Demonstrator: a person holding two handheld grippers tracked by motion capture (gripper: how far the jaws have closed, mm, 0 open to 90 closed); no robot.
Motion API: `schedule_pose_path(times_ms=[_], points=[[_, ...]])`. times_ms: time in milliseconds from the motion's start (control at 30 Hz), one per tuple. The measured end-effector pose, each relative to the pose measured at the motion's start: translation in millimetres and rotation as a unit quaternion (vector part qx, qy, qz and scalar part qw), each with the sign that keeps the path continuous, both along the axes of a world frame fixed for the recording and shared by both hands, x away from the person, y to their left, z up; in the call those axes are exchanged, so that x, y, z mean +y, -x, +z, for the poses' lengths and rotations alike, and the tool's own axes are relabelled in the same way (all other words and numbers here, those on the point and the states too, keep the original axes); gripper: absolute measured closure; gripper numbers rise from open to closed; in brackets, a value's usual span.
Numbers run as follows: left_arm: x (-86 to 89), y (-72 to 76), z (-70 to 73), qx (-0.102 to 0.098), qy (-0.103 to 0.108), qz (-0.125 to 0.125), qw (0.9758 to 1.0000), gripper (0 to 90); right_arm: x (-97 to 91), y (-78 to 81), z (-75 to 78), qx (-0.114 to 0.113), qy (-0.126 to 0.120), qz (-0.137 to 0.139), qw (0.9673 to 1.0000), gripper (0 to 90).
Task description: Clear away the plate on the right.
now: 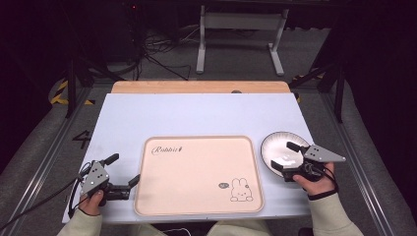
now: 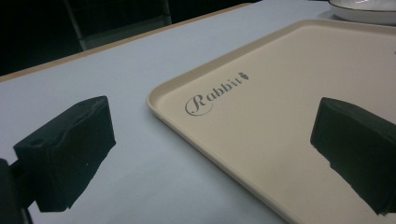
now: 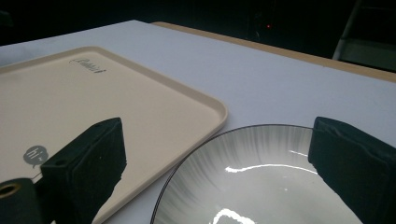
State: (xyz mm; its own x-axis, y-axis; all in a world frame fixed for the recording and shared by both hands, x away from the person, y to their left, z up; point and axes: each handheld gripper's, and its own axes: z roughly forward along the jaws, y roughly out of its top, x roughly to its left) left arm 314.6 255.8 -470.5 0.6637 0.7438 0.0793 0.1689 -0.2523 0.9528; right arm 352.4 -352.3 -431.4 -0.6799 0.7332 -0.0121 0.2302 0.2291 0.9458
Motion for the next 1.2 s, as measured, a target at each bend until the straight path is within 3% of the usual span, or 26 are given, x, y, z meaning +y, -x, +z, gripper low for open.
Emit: schedule_pose_path(times_ms=[333, 467, 667, 700, 767, 933, 1033, 1200], points=[[-0.3, -0.1, -0.1, 0.000, 0.001, 0.001, 1.0000, 0.3, -11.6, -8.6, 13.3, 0.003, 0.004, -0.027, 0.9996, 6.5], [-0.3, -0.1, -0.1, 0.000, 0.000, 0.001, 1.0000, 0.3, -16.5, -16.0, 16.1, 0.026, 0.004, -0.040, 0.9989, 4.6], [-0.4, -0.1, -0.2, -0.001, 0.001, 0.001, 1.0000, 0.3, -24.2, -21.8, 18.5, 0.033, -0.003, -0.057, 0.9978, 4.1], [-0.4, 0.0, -0.1, 0.000, 0.000, 0.001, 1.0000, 0.3, -26.1, -22.2, 19.2, 0.032, -0.001, -0.062, 0.9976, 6.5], [-0.6, 0.0, -0.2, -0.001, 0.000, 0.002, 1.0000, 0.3, -30.0, -23.1, 20.2, 0.055, 0.002, -0.051, 0.9972, 13.0], [-0.8, 0.1, -0.2, -0.002, -0.001, 0.002, 1.0000, 0.3, -38.5, -27.6, 21.3, 0.066, 0.017, -0.069, 0.9953, 23.3], [-1.0, 0.2, -0.1, -0.001, -0.002, 0.002, 1.0000, 0.3, -44.4, -30.8, 21.4, 0.078, 0.033, -0.085, 0.9928, 27.7], [-0.9, 0.1, -0.2, -0.001, -0.001, 0.001, 1.0000, 0.3, -51.8, -32.4, 15.1, 0.098, 0.022, -0.121, 0.9876, 32.0]])
